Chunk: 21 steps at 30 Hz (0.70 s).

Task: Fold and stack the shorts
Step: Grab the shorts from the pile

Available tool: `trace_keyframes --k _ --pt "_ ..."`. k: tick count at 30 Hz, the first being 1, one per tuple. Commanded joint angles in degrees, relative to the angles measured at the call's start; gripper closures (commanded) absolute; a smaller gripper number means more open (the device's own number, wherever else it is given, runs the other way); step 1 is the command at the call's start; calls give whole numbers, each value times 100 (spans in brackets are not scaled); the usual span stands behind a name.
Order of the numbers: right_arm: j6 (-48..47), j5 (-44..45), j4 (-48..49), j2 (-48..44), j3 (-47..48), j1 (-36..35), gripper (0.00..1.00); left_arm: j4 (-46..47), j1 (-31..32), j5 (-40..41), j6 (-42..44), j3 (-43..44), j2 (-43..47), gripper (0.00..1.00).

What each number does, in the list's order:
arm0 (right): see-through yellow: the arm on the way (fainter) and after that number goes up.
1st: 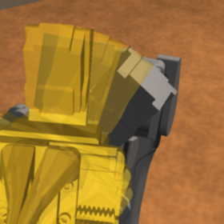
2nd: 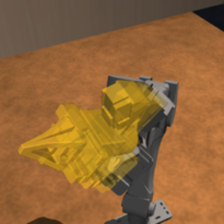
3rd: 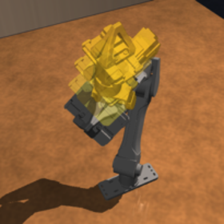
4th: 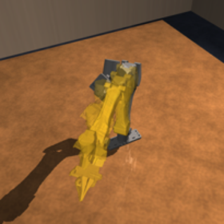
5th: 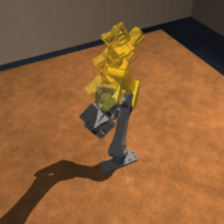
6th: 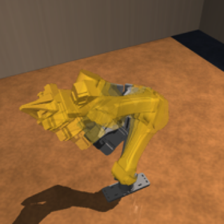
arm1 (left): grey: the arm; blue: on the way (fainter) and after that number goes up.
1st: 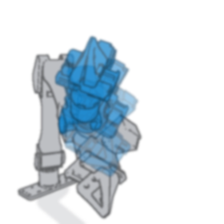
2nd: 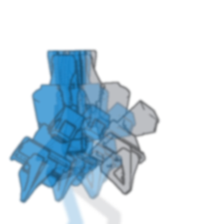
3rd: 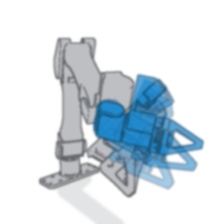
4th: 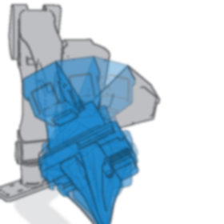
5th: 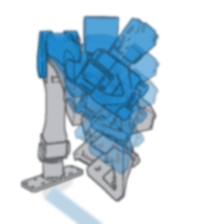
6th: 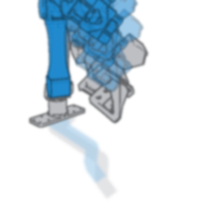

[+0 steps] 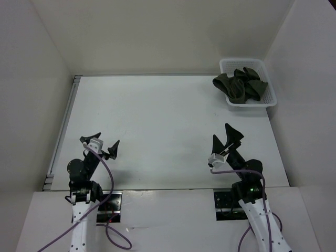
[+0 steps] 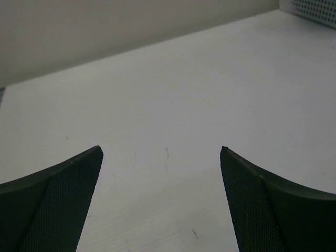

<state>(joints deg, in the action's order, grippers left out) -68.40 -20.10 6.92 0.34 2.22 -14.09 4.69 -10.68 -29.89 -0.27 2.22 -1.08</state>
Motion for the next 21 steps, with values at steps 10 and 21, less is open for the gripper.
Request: trace_keyframes --k 10,21 --pt "1677 1629 648 5137 5019 11 1 782 435 2249 27 3614 -3894 1" --pt "4896 2757 -2299 9839 9619 415 1 -2962 865 3024 27 8020 -8714 1"
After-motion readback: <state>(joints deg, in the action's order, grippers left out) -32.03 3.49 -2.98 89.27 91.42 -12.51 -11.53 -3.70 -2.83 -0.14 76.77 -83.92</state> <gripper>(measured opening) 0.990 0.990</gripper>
